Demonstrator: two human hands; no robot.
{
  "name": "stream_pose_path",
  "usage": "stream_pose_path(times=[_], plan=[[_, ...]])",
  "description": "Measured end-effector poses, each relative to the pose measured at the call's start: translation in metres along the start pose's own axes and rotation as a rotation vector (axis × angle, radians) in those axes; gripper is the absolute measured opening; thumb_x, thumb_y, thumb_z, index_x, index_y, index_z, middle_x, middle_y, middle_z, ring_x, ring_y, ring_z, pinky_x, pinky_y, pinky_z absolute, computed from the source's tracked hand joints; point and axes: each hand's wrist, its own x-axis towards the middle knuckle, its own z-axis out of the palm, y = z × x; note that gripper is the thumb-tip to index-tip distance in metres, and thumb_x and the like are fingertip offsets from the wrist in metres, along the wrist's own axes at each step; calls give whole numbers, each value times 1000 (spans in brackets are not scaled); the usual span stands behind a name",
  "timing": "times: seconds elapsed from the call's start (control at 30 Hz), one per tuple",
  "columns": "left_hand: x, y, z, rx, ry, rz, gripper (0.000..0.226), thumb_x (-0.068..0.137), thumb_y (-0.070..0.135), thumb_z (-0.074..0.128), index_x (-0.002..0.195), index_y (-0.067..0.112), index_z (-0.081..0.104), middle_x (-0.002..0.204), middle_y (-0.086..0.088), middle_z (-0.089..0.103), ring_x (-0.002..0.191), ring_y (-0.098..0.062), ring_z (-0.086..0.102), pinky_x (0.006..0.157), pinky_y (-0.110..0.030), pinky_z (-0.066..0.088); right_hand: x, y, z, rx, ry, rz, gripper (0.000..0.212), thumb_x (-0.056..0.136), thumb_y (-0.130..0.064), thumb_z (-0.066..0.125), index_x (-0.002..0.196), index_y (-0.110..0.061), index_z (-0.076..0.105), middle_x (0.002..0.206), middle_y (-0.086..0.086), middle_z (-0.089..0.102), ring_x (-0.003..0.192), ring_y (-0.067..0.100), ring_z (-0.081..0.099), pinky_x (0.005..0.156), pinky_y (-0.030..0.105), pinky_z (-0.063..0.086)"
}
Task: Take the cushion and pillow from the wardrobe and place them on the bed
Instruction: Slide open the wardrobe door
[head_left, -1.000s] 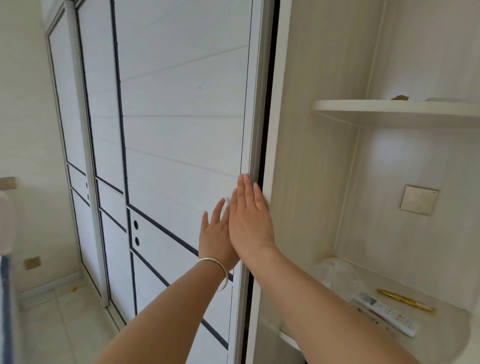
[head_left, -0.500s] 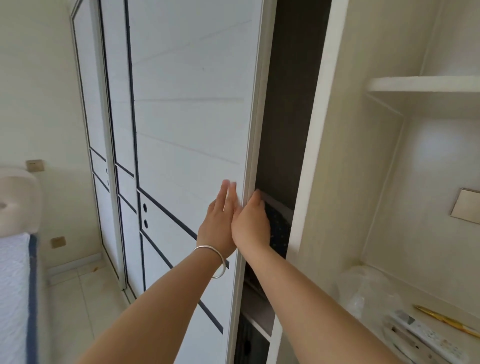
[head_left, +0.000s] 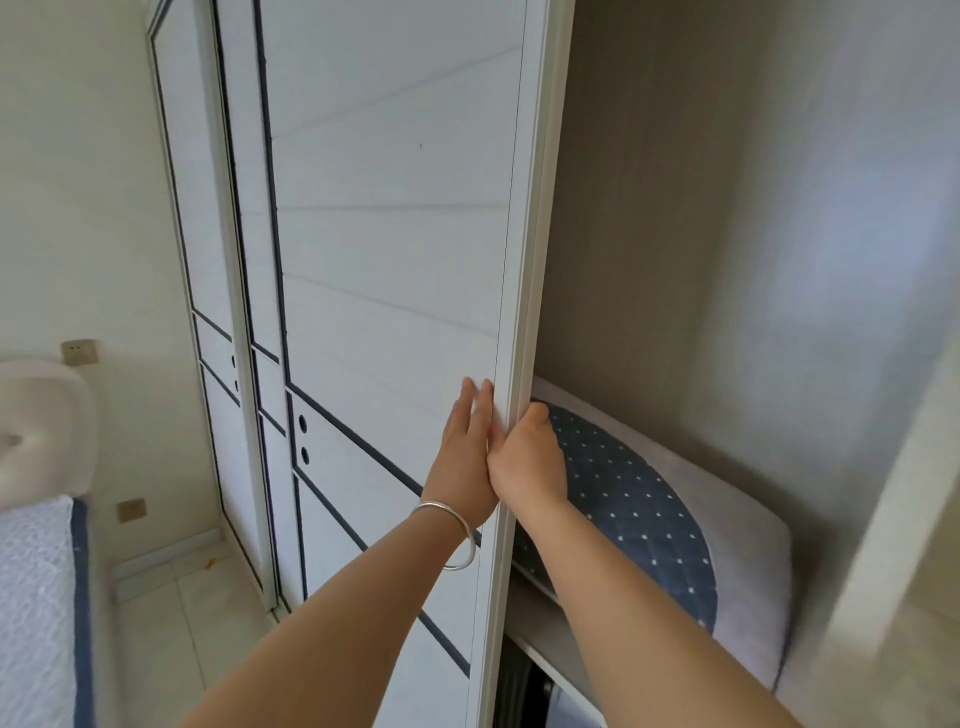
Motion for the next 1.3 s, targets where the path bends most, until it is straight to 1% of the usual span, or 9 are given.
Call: stream_pose_path(times=[0.33,0.47,0.57,0.63,0.73,0.83,1.0,1.17,1.3], plan=[[49,-72,-10,-84,76,-47,90,89,18,61,149,26,-7,160,5,-11,146,-18,12,113,-29,24,59,-25,67,-26,-77,-127,46,92,-47,45,121,-12,37,116,8,57,88,21,61,65,26,49],[69,-96,-14,-80,170,-98,86,90,19,60,149,26,-2,160,6,-1,144,-17,21,111,-30,29,86,-36,95,-28,-92,-181,52,91,-51,44,126,-13,38,122,7,57,101,24,62,71,26,49],[91,-122,-17,-64,254,-142,82,90,20,60,149,29,3,160,8,9,141,-15,29,108,-31,34,107,-50,119,17,-106,-181,51,89,-51,47,123,-13,42,120,7,58,102,26,62,80,33,55],[102,-133,-18,-56,291,-140,80,91,20,60,149,31,5,159,9,13,141,-13,30,107,-25,32,116,-57,129,38,-95,-192,47,89,-48,49,119,-12,44,116,8,60,99,26,62,79,35,55],[117,-158,-21,-82,314,-145,76,91,20,58,148,32,9,158,9,16,141,-11,28,104,-20,26,133,-67,153,24,-79,-203,43,89,-46,50,113,-10,44,108,9,60,91,26,61,67,31,50],[130,-183,-30,-95,306,-156,74,91,21,58,148,32,11,158,9,16,141,-10,26,107,-23,27,145,-79,178,19,-61,-214,39,90,-43,50,108,-9,43,102,9,59,80,22,55,62,27,40],[154,-222,-44,-89,293,-122,71,93,20,54,149,30,12,159,8,15,141,-11,27,107,-27,31,163,-101,216,-7,-23,-190,38,91,-42,48,110,-10,41,106,9,59,92,28,60,64,28,38],[173,-251,-54,-80,279,-113,73,92,19,55,149,30,11,159,8,13,139,-12,33,105,-35,40,181,-114,242,-40,-16,-186,38,92,-43,47,112,-11,41,107,8,59,91,25,59,65,27,39],[184,-266,-59,-64,277,-114,72,92,18,54,149,28,11,159,7,13,139,-14,34,103,-38,43,192,-122,258,-32,-8,-197,34,91,-42,48,105,-11,41,100,9,59,75,20,49,62,28,38]])
